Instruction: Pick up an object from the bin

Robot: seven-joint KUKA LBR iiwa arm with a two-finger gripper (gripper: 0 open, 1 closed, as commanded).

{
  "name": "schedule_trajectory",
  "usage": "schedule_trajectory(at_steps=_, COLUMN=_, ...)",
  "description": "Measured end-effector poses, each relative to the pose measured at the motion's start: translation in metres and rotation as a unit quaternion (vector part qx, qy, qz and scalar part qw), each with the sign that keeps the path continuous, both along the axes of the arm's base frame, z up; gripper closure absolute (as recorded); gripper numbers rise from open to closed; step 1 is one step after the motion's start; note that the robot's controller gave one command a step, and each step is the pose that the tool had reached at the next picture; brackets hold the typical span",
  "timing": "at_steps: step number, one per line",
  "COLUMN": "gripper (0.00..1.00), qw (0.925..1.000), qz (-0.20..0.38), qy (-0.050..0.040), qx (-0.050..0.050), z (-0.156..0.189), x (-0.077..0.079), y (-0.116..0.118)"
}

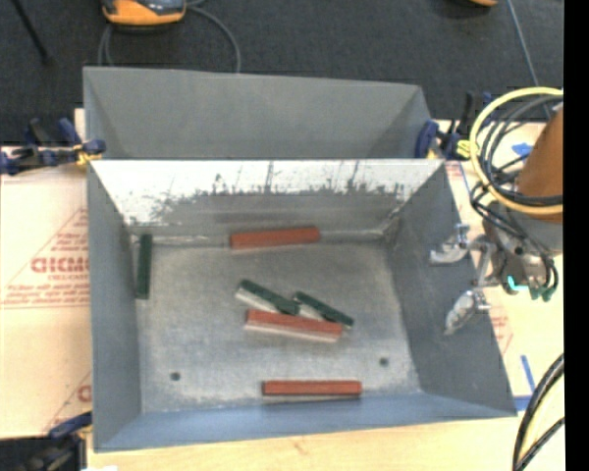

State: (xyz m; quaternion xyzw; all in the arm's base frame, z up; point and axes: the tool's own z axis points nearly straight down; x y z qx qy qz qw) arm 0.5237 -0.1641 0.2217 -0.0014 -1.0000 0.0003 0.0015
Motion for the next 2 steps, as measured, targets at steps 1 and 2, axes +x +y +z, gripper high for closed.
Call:
schedule_trajectory(at_steps=1, gripper=0.00, qw=1.0000, qz=0.002, qy=-0.0035, qx=-0.001, z=0.004, x=0.002, y=0.001)
schedule_trajectory(at_steps=2, gripper=0.00, qw=0.9997, qz=-0.024, qy=-0.0058, qx=0.000, z=-0.070, x=0.003, y=0.045)
